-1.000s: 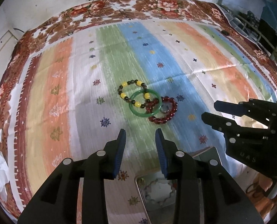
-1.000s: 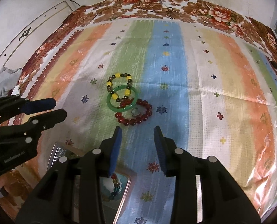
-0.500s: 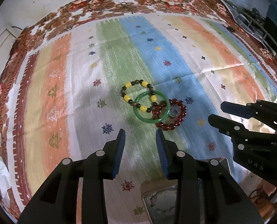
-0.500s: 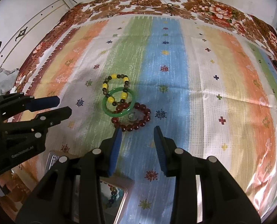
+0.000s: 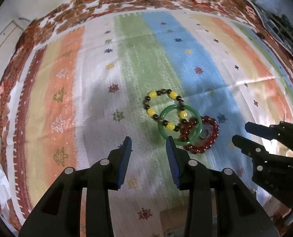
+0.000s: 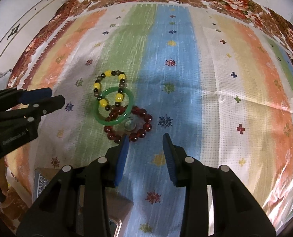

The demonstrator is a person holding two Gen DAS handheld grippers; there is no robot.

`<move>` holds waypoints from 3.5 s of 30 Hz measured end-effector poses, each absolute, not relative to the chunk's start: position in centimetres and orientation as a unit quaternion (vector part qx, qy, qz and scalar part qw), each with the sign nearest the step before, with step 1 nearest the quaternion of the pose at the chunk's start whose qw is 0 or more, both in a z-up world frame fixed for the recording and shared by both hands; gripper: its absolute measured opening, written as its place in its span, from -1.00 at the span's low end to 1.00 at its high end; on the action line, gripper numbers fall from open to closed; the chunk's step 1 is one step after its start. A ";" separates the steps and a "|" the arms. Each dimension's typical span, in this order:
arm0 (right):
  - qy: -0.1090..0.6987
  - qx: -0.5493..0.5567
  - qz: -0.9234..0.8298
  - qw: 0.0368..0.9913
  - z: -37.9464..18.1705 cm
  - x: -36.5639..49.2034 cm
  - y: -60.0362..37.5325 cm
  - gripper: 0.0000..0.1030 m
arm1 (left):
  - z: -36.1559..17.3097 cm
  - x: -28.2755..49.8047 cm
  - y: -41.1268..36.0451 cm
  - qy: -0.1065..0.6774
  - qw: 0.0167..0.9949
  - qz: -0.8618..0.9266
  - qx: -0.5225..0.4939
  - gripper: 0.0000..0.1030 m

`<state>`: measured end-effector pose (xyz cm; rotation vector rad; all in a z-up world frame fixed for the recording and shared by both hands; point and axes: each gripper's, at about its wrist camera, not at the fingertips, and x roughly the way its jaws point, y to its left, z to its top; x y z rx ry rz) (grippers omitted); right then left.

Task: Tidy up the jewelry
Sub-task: 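Move both open tools to the remaining bracelet pile, then grasp the yellow-black bead bracelet with the left tool while the right grasps the dark red bracelet, then lift both held bracelets and carry them toward the tin box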

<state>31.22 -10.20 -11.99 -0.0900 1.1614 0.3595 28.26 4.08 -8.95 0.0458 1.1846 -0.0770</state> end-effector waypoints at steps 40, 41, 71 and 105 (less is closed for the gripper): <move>0.593 -0.014 0.152 0.791 -17.1 36.2 -10.0 -0.23 | -14.6 35.3 5.6 0.595 0.802 -0.024 -0.039 -0.21; 0.593 -0.014 0.152 0.791 -17.1 36.2 -10.0 -0.23 | -14.8 35.4 5.4 0.597 0.801 -0.025 -0.037 -0.20; 0.582 -0.003 0.204 0.787 -14.6 35.3 -9.6 -0.71 | -11.9 34.2 5.6 0.577 0.813 -0.071 -0.034 -0.78; 0.523 -0.016 0.244 0.817 -8.2 29.3 -9.2 -0.71 | -6.4 27.3 3.2 0.531 0.841 -0.101 -0.019 -0.77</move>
